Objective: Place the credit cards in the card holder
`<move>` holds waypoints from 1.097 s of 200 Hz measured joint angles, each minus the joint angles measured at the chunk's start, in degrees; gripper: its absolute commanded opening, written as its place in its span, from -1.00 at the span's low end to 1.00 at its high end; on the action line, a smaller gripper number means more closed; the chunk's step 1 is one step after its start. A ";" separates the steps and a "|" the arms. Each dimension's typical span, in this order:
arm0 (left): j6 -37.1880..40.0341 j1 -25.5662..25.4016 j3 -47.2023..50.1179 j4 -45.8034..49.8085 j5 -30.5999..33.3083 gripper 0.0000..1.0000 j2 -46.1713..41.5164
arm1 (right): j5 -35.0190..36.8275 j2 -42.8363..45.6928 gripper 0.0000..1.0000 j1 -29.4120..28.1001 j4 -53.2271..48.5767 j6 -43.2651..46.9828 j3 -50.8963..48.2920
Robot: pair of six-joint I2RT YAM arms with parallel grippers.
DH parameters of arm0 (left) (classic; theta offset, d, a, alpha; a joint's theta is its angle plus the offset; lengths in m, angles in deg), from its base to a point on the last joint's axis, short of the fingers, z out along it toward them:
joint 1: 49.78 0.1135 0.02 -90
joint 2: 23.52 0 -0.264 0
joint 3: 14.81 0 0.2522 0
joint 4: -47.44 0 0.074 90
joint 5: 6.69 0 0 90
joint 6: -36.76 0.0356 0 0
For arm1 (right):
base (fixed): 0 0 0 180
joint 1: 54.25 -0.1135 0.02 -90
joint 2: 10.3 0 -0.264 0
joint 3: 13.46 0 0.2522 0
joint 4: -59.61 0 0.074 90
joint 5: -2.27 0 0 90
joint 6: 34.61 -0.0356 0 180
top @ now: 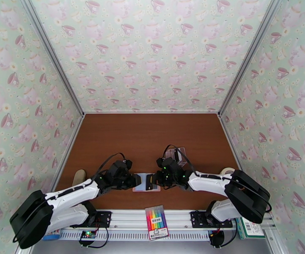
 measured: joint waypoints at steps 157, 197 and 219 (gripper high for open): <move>1.38 -0.04 -0.11 -0.74 0.24 -0.05 4.02 | 1.49 0.00 -1.00 0.55 0.63 0.02 0.02; 1.40 -0.04 -0.11 -0.72 0.24 -0.06 4.39 | 1.49 -0.42 -1.00 0.61 0.72 0.02 0.13; 1.40 -0.04 -0.11 -0.72 0.24 -0.06 4.39 | 1.46 -0.63 -1.00 0.61 1.11 0.02 0.13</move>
